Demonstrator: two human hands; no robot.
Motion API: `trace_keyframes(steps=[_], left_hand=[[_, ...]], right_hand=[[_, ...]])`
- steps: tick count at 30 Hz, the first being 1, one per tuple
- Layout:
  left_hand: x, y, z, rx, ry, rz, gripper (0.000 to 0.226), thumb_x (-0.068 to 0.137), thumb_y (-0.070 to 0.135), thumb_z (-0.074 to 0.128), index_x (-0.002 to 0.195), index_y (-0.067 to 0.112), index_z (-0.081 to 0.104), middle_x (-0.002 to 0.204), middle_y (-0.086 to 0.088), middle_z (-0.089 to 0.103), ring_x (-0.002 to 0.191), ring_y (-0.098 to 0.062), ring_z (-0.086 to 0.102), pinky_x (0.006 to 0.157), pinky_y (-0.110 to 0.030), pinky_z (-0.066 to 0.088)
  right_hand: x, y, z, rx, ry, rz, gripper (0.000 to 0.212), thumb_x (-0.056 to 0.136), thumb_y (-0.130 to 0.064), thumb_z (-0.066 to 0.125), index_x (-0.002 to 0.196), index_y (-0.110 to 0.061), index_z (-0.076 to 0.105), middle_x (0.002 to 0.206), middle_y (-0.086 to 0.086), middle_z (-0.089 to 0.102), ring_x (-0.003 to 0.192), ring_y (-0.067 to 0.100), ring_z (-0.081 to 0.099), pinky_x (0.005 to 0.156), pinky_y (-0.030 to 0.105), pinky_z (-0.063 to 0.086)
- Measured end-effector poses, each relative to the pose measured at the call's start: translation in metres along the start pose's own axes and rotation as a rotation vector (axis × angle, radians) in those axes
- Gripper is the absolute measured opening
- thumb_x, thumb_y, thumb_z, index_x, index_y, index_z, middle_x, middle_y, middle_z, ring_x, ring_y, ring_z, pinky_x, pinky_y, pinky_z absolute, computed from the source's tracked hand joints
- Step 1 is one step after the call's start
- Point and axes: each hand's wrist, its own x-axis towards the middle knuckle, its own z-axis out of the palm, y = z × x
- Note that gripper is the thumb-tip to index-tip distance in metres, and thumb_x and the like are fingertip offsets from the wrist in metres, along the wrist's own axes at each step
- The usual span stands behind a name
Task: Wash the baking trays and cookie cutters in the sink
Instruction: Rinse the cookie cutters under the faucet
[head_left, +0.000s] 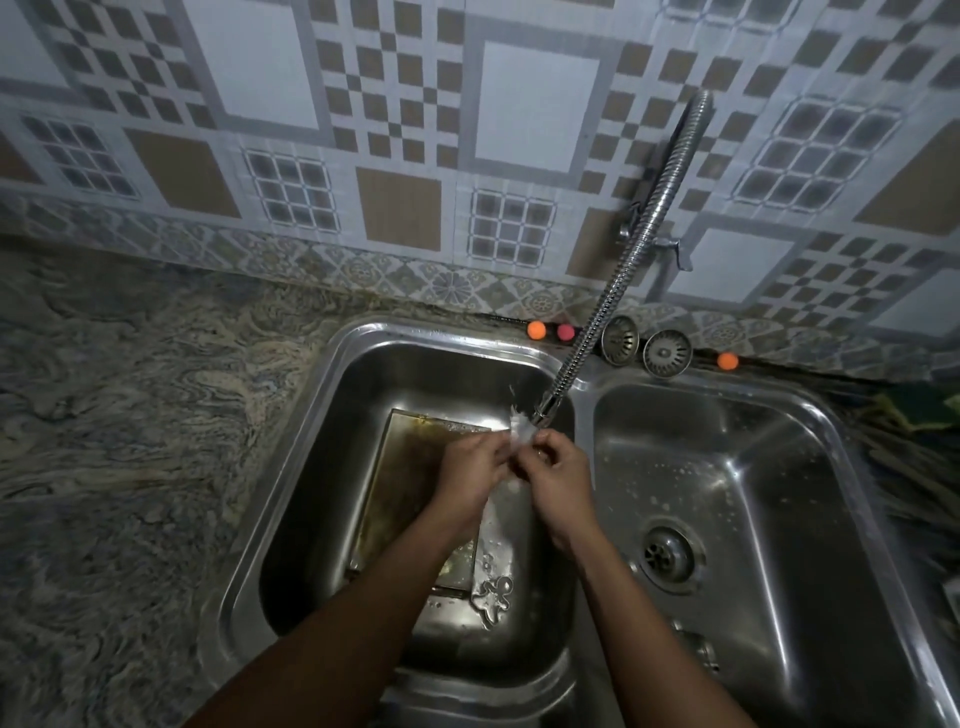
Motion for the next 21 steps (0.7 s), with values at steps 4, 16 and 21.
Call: trace_keyframes(steps=[4, 16, 21], left_hand=[[0.002, 0.012, 0.003, 0.001, -0.058, -0.07, 0.023, 0.098, 0.023, 0.058, 0.097, 0.005, 0.072, 0.073, -0.006, 0.07, 0.052, -0.008, 0.061, 0.044, -0.016, 0.043], [-0.003, 0.008, -0.008, 0.023, -0.137, -0.051, 0.022, 0.083, -0.002, 0.071, 0.105, -0.004, 0.068, 0.1, -0.016, 0.074, 0.084, -0.02, 0.071, 0.076, -0.03, 0.058], [-0.003, 0.011, -0.018, -0.075, -0.074, -0.066, 0.026, 0.088, -0.005, 0.063, 0.113, 0.003, 0.064, 0.108, -0.014, 0.072, 0.097, -0.023, 0.07, 0.08, -0.03, 0.057]], right_hand=[[-0.004, 0.004, -0.009, -0.225, -0.039, -0.236, 0.022, 0.077, 0.003, 0.075, 0.078, -0.018, 0.068, 0.101, 0.001, 0.054, 0.092, 0.001, 0.057, 0.08, 0.014, 0.048], [-0.005, -0.006, 0.004, 0.331, 0.046, 0.184, 0.02, 0.095, -0.014, 0.058, 0.089, -0.011, 0.076, 0.1, 0.011, 0.072, 0.08, 0.022, 0.064, 0.071, 0.034, 0.05], [-0.004, 0.0, 0.005, 0.15, 0.082, 0.037, 0.008, 0.08, -0.005, 0.075, 0.078, -0.012, 0.078, 0.122, -0.007, 0.063, 0.115, 0.017, 0.061, 0.096, 0.035, 0.052]])
